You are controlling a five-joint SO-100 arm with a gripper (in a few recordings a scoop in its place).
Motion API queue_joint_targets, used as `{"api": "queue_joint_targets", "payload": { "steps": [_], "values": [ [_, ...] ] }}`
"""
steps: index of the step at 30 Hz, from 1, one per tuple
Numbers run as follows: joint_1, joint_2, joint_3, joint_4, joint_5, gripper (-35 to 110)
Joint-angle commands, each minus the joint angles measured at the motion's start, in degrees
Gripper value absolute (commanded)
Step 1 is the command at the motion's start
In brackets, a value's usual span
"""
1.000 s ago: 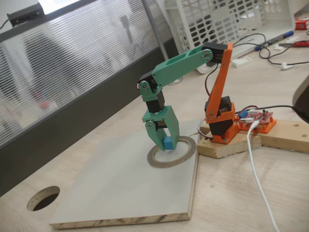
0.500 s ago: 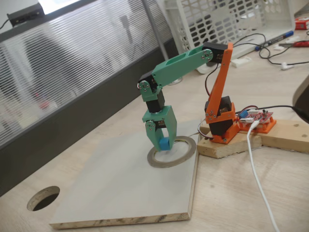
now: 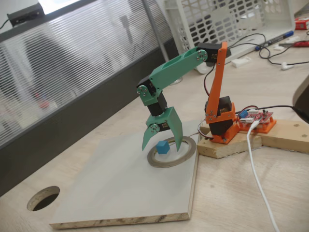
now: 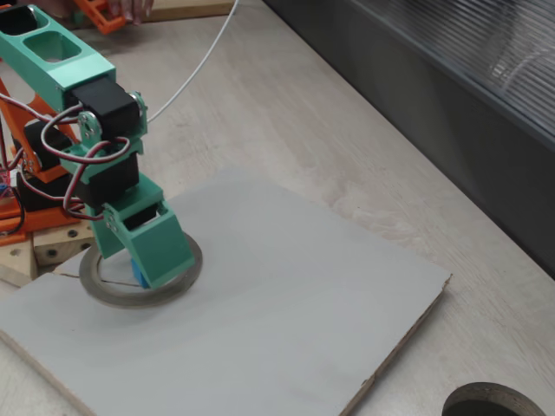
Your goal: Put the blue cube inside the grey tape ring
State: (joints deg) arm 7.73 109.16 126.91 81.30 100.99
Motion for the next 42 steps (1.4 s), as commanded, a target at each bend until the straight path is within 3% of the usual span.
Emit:
{"api": "queue_joint_targets", "payload": {
  "steps": [1,6,15,31,36,42],
  "values": [
    [0.70,1.41,-0.26,1.32,0.26,82],
    [0.09,3.60,-2.90,4.75,0.18,82],
    [0.18,5.54,-26.63,34.89,0.26,82],
    [0.88,5.54,-28.21,33.84,0.18,79],
    [0.53,5.54,-28.30,33.84,0.53,58],
    [0.18,6.42,-29.00,33.66,0.00,4]
  ]
}}
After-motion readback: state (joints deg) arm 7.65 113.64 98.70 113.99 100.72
